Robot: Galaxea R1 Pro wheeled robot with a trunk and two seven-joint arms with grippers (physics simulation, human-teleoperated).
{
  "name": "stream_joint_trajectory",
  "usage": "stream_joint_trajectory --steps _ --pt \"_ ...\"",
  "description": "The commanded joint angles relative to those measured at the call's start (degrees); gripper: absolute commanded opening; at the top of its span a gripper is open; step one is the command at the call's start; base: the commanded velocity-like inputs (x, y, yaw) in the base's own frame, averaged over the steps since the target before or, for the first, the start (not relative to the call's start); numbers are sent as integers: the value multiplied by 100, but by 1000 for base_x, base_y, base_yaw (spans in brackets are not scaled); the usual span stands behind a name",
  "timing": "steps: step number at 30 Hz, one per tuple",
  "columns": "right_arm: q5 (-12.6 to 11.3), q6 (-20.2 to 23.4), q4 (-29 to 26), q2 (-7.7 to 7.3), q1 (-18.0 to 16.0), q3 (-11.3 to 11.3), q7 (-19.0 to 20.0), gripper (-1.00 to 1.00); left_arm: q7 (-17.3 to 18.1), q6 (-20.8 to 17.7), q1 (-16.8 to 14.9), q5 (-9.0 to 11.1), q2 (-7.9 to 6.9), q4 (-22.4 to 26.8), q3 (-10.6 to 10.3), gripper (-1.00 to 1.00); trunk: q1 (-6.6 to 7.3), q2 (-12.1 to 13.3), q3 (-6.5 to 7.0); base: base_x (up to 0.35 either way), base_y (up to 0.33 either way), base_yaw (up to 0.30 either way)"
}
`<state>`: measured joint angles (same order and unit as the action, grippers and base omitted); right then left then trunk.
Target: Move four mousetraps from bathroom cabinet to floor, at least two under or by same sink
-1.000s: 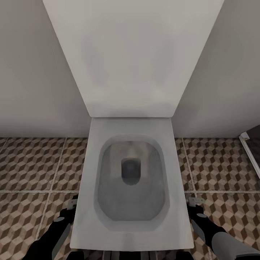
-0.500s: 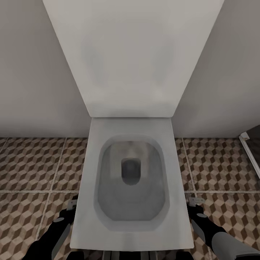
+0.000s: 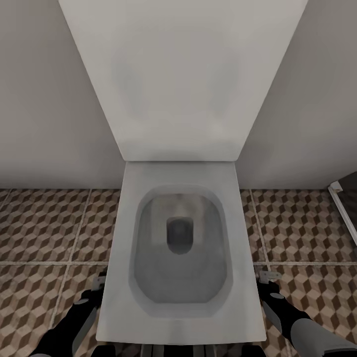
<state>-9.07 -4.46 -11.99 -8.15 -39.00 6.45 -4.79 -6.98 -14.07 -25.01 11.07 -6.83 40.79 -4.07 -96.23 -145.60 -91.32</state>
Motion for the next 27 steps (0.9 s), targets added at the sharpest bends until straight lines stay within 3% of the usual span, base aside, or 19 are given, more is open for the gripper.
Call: stream_joint_trajectory --steps 1,22,23,27 --pt "-60 -19 3 -3 -2 49 -22 100 -51 -30 -23 41 -11 -53 -35 -100 -1 -1 -3 0 0 0" --pt "-60 -27 3 -3 -2 49 -22 100 -49 -24 -144 36 -2 -300 -33 -100 -1 -1 -3 0 0 0" --pt "-60 -28 3 -3 -2 49 -22 100 -49 -23 -144 36 -2 -300 -33 100 -1 -1 -3 0 0 0" --pt "-60 -28 3 -3 -2 49 -22 100 -49 -22 -144 36 -2 -300 -35 100 -1 -1 -3 0 0 0"
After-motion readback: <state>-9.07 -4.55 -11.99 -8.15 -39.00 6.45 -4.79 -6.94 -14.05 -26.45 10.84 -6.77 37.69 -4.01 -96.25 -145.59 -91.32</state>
